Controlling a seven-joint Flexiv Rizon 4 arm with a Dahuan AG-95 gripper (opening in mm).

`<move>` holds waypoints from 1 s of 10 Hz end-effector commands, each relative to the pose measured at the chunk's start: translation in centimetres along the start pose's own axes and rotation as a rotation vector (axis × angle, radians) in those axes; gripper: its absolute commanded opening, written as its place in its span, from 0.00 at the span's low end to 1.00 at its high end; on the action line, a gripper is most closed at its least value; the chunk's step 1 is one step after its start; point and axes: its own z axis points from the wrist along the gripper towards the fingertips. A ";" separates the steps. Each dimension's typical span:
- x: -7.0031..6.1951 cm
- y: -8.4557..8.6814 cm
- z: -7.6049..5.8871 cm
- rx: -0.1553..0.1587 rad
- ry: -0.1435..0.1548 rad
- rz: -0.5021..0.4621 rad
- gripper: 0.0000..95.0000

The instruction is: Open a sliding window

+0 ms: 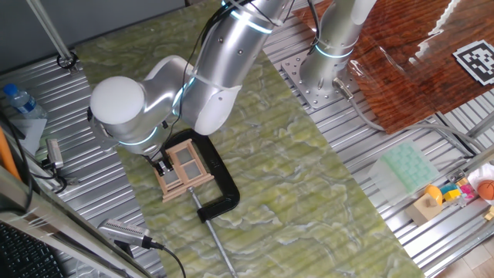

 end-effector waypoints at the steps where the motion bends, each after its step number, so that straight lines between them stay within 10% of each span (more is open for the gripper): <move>1: 0.1 0.1 -0.1 -0.007 0.000 -0.002 0.00; 10: 0.4 1.5 -0.2 -0.035 -0.006 0.015 0.00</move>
